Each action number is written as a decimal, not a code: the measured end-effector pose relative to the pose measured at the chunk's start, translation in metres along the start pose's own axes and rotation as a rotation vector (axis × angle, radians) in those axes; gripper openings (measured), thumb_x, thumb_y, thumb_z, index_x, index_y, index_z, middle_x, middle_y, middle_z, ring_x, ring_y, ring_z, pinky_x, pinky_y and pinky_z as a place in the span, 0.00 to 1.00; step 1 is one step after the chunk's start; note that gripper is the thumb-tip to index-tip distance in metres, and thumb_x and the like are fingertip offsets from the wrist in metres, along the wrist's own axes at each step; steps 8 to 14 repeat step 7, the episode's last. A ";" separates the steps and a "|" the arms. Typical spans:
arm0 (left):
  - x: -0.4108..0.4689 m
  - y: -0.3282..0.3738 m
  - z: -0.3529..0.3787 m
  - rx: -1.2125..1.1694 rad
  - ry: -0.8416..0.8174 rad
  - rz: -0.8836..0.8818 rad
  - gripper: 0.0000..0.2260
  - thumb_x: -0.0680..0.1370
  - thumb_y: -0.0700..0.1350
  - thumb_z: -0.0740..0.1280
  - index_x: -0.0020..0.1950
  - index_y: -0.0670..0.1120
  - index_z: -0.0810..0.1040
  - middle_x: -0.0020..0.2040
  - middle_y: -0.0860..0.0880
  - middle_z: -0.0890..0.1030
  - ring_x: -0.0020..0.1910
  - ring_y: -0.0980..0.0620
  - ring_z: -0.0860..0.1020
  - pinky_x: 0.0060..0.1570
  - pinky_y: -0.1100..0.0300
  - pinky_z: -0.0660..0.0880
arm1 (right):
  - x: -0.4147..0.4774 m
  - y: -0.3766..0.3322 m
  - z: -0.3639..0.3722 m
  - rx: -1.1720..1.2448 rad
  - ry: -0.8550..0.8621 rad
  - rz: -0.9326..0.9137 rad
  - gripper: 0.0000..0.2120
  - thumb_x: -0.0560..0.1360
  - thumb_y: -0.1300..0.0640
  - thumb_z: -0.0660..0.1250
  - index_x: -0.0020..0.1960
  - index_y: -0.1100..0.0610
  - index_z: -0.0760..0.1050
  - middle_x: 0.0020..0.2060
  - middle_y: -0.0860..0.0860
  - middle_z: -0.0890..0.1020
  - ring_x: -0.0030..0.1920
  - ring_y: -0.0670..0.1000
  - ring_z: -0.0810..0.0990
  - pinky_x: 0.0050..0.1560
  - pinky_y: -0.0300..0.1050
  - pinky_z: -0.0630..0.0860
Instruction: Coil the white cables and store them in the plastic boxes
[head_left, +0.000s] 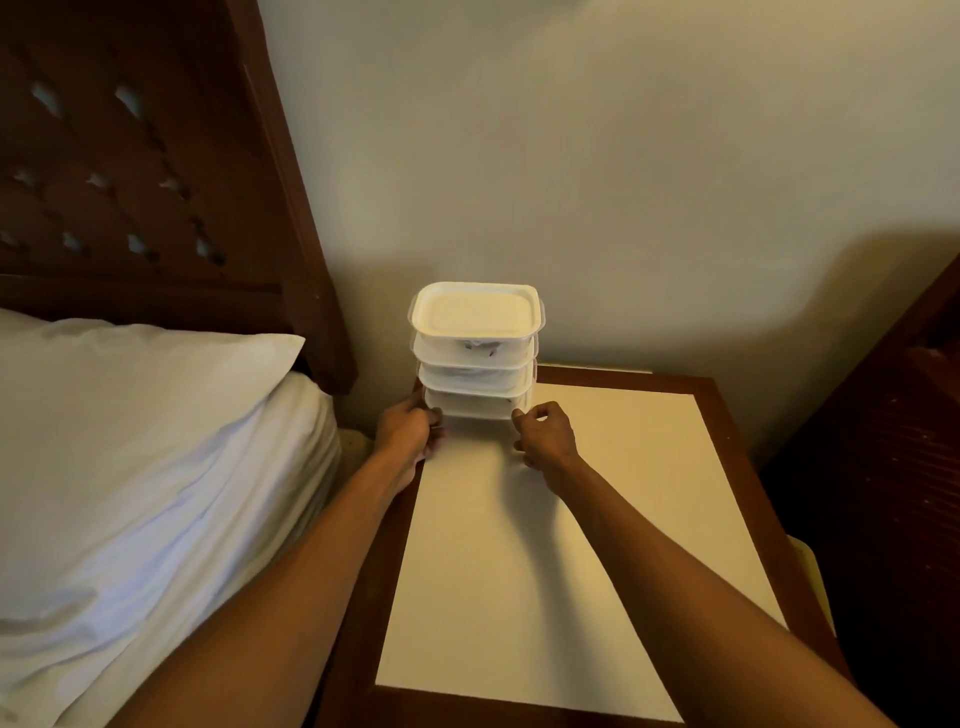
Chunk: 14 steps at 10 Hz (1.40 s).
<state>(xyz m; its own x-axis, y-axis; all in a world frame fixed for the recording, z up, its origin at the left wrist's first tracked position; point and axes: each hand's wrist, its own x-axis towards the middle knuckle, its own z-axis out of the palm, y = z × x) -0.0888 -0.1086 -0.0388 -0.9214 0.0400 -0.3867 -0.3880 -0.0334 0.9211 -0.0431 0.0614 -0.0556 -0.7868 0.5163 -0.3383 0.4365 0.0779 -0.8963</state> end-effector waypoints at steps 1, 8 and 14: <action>0.012 0.004 0.005 0.023 -0.022 0.020 0.15 0.80 0.35 0.62 0.65 0.47 0.79 0.37 0.46 0.78 0.33 0.51 0.75 0.34 0.56 0.73 | 0.016 -0.002 0.006 -0.007 0.024 -0.020 0.09 0.79 0.48 0.63 0.48 0.51 0.66 0.51 0.55 0.78 0.51 0.58 0.81 0.49 0.50 0.78; 0.026 0.015 0.006 0.319 -0.025 0.079 0.15 0.82 0.46 0.63 0.68 0.45 0.74 0.41 0.47 0.78 0.37 0.51 0.78 0.34 0.58 0.75 | 0.017 -0.014 0.005 -0.119 0.003 0.008 0.19 0.80 0.42 0.58 0.60 0.58 0.68 0.54 0.58 0.79 0.52 0.59 0.81 0.48 0.52 0.78; 0.026 0.015 0.006 0.319 -0.025 0.079 0.15 0.82 0.46 0.63 0.68 0.45 0.74 0.41 0.47 0.78 0.37 0.51 0.78 0.34 0.58 0.75 | 0.017 -0.014 0.005 -0.119 0.003 0.008 0.19 0.80 0.42 0.58 0.60 0.58 0.68 0.54 0.58 0.79 0.52 0.59 0.81 0.48 0.52 0.78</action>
